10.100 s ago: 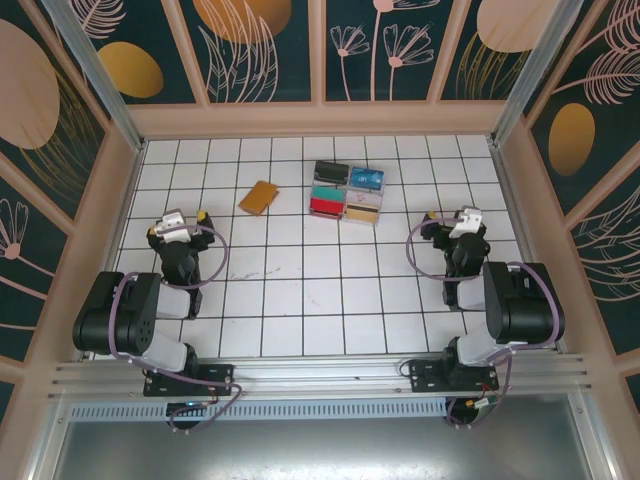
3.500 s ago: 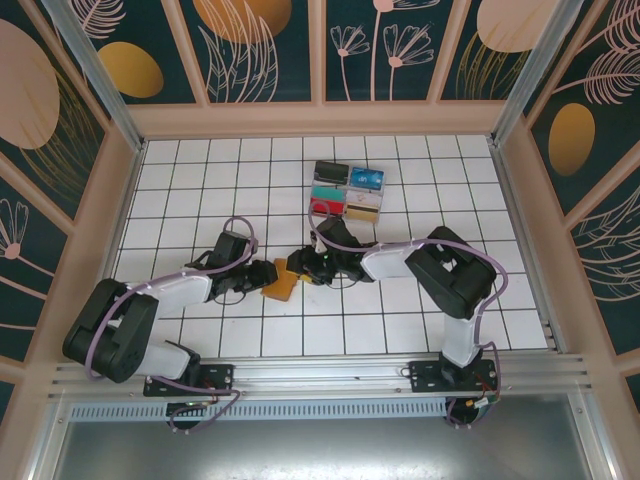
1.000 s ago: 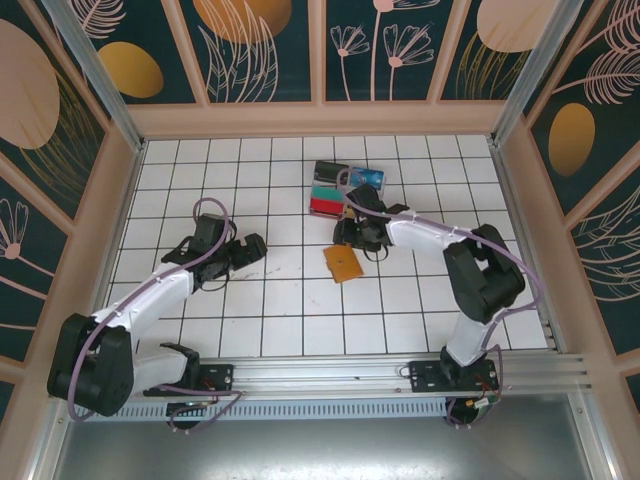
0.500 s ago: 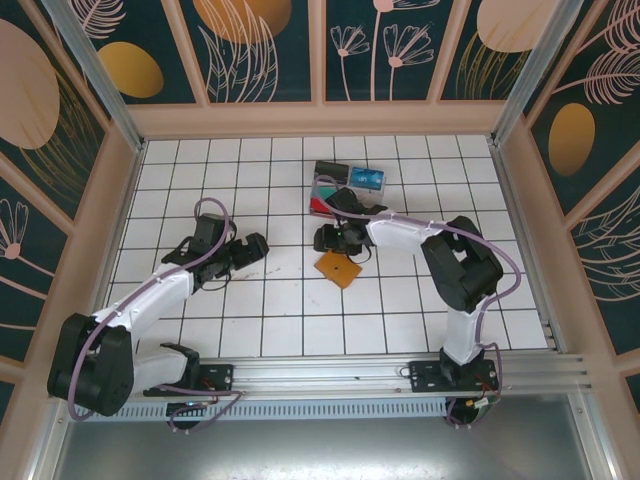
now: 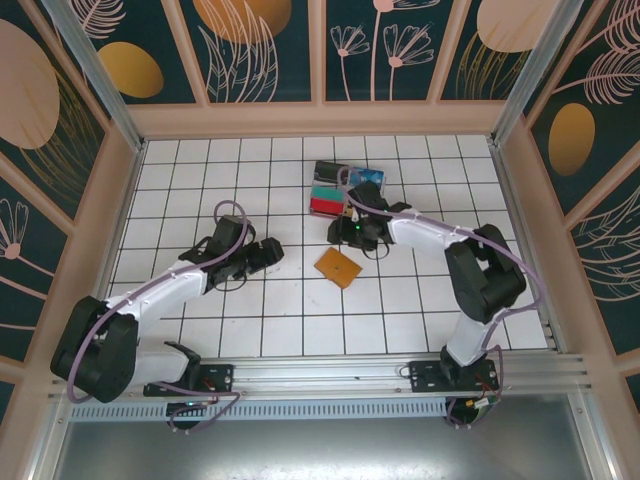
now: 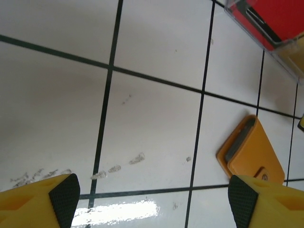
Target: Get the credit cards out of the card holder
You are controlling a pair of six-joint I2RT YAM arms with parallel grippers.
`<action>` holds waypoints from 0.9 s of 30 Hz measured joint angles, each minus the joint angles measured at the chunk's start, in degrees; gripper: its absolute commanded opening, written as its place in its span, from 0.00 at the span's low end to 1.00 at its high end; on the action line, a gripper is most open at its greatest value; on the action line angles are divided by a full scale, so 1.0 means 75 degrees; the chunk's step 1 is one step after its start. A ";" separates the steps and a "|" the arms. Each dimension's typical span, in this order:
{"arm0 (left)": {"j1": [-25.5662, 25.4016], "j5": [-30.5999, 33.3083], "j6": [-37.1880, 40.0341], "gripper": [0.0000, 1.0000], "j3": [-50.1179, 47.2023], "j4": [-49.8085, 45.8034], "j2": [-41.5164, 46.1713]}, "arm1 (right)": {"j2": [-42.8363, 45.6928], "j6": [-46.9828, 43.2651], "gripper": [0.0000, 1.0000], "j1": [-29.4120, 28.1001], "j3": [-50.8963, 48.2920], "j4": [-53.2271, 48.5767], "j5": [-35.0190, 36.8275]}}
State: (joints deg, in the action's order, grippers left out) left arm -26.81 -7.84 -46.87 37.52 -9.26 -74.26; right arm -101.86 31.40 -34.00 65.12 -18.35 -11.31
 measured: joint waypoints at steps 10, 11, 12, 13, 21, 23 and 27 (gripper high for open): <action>0.0000 0.0621 -0.0076 0.87 0.0143 -0.0201 0.0003 | -0.1163 0.0003 0.61 -0.0883 0.1029 -0.0303 0.0466; 0.0000 0.0676 -0.0082 0.87 0.0143 -0.0230 0.0006 | -0.1174 0.0000 0.61 -0.0938 0.1035 -0.0332 0.0472; 0.0000 0.0717 -0.0082 0.87 0.0143 -0.0254 0.0009 | -0.1177 -0.0012 0.60 -0.0997 0.1037 -0.0364 0.0466; 0.0000 0.0746 -0.0082 0.87 0.0143 -0.0262 0.0009 | -0.1177 -0.0064 0.60 -0.1055 0.1052 -0.0408 0.0452; 0.0000 0.0708 -0.0032 0.84 0.0350 -0.0312 -0.0163 | -0.0988 -0.0361 0.58 -0.1702 0.0772 -0.0662 -0.0041; 0.0000 0.0644 0.0012 0.83 0.0411 -0.0274 -0.0303 | -0.0603 -0.0341 0.59 -0.1775 0.0376 -0.0697 -0.0102; -0.0006 0.0370 0.0061 0.81 0.0458 -0.0111 -0.0609 | 0.0653 0.0047 0.62 -0.1719 -0.0446 -0.0752 -0.0012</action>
State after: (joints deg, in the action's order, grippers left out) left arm -26.85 -5.06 -46.41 40.95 -10.09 -78.83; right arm -96.97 31.75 -46.89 61.78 -23.99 -11.40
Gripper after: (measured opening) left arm 0.824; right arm 0.616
